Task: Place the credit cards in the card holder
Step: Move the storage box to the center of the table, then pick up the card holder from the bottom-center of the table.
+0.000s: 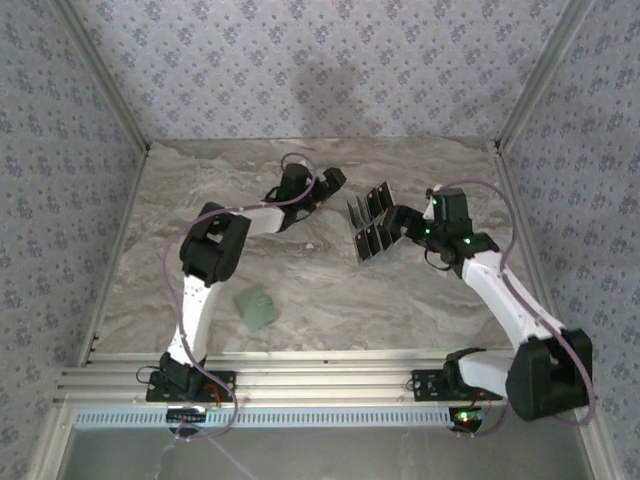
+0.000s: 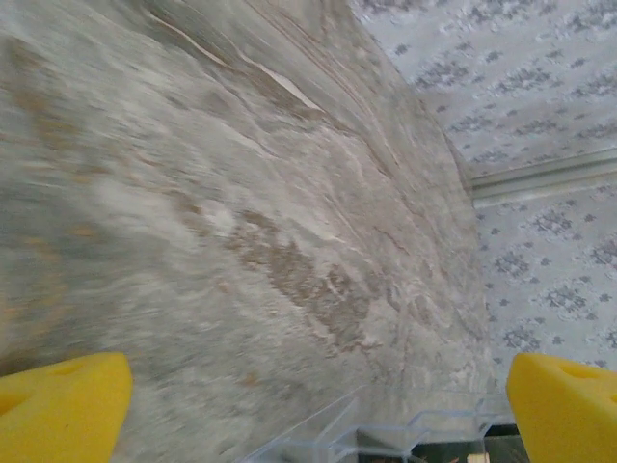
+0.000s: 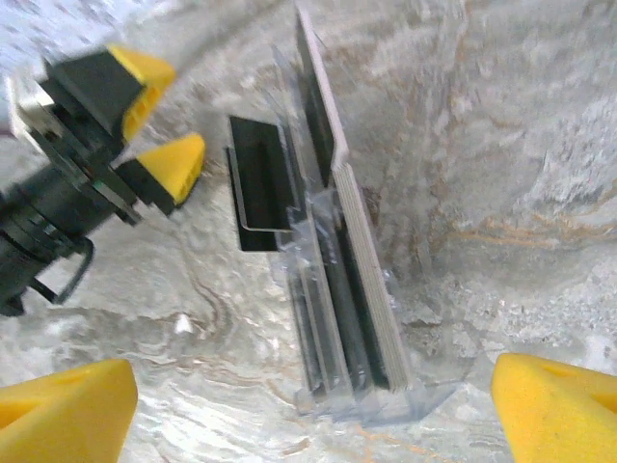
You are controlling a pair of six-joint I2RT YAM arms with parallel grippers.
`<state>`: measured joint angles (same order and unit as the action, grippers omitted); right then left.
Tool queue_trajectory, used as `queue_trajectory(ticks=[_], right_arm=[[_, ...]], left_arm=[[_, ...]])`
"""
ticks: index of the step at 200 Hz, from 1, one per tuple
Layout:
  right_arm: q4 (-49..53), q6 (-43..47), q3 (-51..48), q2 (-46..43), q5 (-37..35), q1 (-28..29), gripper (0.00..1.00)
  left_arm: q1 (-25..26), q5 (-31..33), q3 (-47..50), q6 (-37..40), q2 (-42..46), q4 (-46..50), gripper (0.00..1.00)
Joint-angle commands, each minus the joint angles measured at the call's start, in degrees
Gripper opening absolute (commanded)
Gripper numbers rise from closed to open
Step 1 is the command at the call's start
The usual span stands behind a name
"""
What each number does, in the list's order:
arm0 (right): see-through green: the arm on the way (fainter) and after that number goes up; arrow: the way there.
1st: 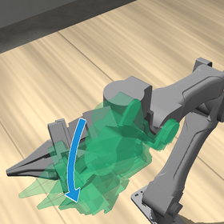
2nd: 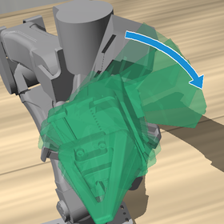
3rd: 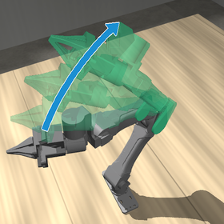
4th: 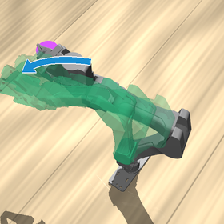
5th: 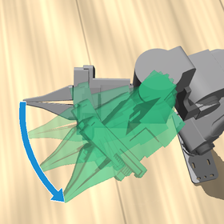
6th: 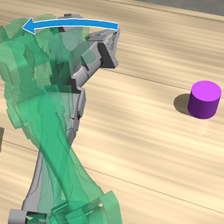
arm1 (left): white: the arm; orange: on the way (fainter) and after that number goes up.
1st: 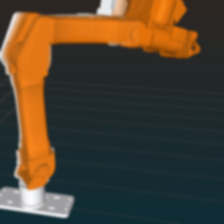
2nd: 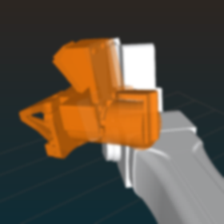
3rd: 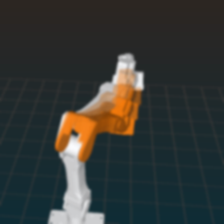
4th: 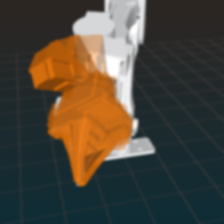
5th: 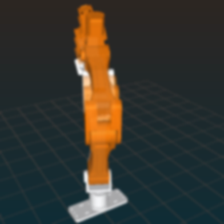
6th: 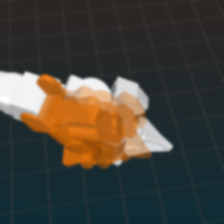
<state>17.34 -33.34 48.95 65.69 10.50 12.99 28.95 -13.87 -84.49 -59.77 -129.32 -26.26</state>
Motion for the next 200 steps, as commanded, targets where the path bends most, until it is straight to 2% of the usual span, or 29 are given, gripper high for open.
queue_trajectory(ticks=[1, 23, 48, 73, 101, 126, 150, 200], right_arm=[[4.92, -2.33, 1.94, -5.86, -0.59, 1.29, 0.95], [8.41, -2.27, 4.92, -5.91, -1.17, 6.79, 0.93], [10.05, -2.3, 8.29, -1.73, -5.57, 18.06, 0.91], [10.22, -2.17, 11.94, 6.74, -10.41, 28.77, 0.88], [11.78, -1.11, 18.18, 18.93, -13.86, 38.5, 0.78], [15.18, 0.61, 26.91, 30.07, -14.95, 44.63, 0.66], [21.53, 2.84, 35.77, 39.68, -18.16, 49.71, 0.59], [31.2, 5.85, 51.93, 55.77, -22.18, 55.91, 0.57]], left_arm=[[-2.06, 0.63, 5.83, 3.56, 10.85, 1.34, 1.0], [-4.05, 5.02, 12.95, 6.52, 20.87, 9.71, 1.0], [-6.55, 10.02, 20.42, 9.19, 32.09, 20.44, 1.0], [-9.87, 14.81, 24.88, 9.84, 41.88, 32.73, 1.0], [-13.78, 20.48, 27.97, 10.73, 51.0, 46.75, 1.0], [-17.76, 20.08, 32.8, 9.5, 58.91, 52.09, 1.0], [-20.73, 18.9, 37.42, 8.54, 65.65, 55.07, 1.0], [-28.53, 15.82, 43.41, 8.41, 76.29, 60.35, 1.0]])
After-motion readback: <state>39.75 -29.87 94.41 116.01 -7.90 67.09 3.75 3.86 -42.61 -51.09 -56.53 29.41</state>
